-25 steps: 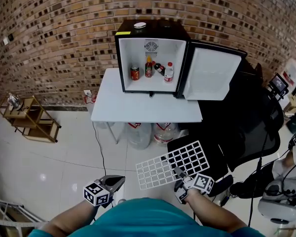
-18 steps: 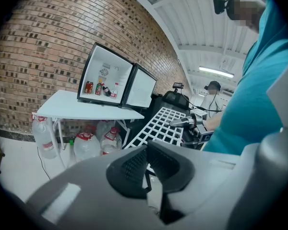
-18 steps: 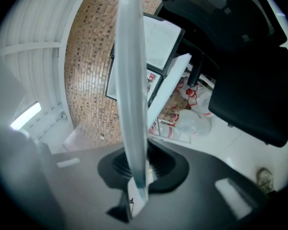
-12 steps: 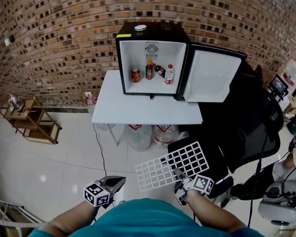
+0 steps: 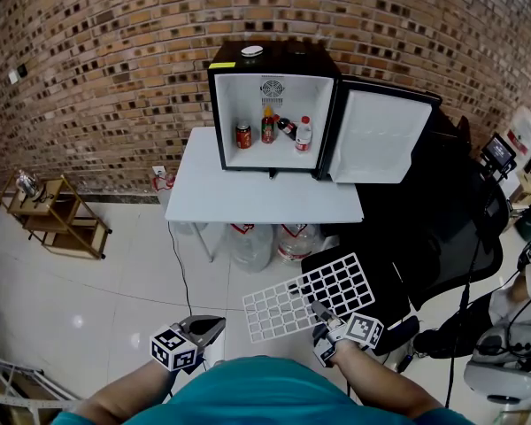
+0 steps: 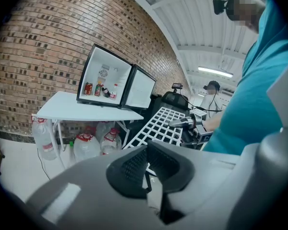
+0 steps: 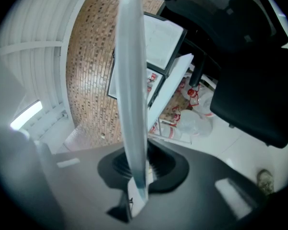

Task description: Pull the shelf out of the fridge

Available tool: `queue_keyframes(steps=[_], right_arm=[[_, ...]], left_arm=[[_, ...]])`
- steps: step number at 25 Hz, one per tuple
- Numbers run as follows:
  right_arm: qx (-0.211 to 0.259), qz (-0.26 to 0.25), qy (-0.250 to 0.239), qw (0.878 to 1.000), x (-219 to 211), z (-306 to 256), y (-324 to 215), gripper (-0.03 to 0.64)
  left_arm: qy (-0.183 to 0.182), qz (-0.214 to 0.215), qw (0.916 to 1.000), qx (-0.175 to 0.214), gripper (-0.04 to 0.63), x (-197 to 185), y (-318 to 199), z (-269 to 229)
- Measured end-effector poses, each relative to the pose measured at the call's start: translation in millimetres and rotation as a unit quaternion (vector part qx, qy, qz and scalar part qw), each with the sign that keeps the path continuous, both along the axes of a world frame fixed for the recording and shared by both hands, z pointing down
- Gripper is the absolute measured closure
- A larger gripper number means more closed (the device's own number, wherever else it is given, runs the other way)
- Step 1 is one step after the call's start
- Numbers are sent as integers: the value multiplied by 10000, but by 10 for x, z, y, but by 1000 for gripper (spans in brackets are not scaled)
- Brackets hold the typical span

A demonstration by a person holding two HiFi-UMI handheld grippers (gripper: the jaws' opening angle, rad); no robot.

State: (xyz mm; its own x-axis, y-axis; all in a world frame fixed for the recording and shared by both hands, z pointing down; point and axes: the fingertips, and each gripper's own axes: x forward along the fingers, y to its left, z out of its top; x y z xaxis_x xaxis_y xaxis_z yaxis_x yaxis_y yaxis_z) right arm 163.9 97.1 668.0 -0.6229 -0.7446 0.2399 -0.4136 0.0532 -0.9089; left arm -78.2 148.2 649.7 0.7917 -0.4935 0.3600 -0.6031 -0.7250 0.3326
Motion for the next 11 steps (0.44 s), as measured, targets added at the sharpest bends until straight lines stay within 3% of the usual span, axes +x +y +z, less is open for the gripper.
queue_keyframes(steps=[11], right_arm=[[52,-29,-18,10000,-42,-25,-7,589]], left_arm=[[-15,0,10000,19,597,-31,6,13]])
